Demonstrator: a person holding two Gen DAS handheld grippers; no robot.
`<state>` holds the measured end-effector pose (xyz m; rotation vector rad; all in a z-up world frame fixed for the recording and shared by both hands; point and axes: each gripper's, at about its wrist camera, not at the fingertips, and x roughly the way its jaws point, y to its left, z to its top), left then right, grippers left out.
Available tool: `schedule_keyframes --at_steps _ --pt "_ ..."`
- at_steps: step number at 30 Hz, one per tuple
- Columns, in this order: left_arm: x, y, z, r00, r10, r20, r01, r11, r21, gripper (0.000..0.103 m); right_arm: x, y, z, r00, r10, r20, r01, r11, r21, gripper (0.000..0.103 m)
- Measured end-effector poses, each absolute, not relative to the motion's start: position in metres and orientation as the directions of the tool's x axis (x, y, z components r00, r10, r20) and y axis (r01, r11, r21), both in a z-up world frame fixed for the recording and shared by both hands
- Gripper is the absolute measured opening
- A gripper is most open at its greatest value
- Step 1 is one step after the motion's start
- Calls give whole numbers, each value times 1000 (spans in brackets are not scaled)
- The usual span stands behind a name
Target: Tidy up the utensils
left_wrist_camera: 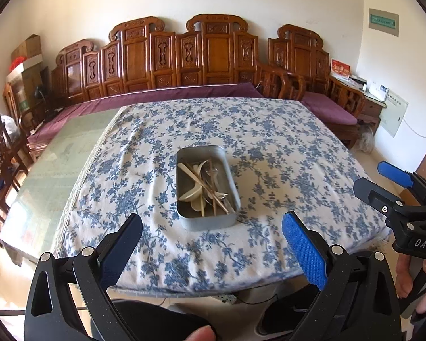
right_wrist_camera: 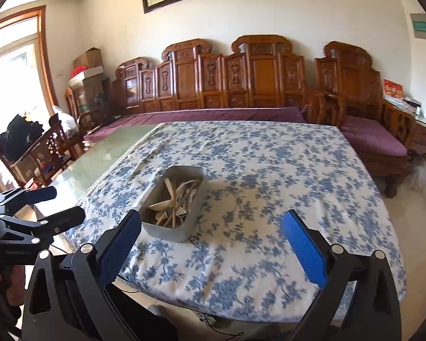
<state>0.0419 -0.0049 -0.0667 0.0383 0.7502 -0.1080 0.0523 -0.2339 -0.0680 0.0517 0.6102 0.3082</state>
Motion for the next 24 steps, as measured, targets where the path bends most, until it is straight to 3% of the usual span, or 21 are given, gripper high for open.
schedule_keyframes --at_steps 14,24 --pt "-23 -27 -60 771 -111 -627 147 989 4 95 -13 -258 -63 832 232 -504 -199 973 119 100" --pt "-55 -19 -19 840 -83 -536 101 995 3 95 -49 -259 -22 884 241 -401 -216 970 109 100"
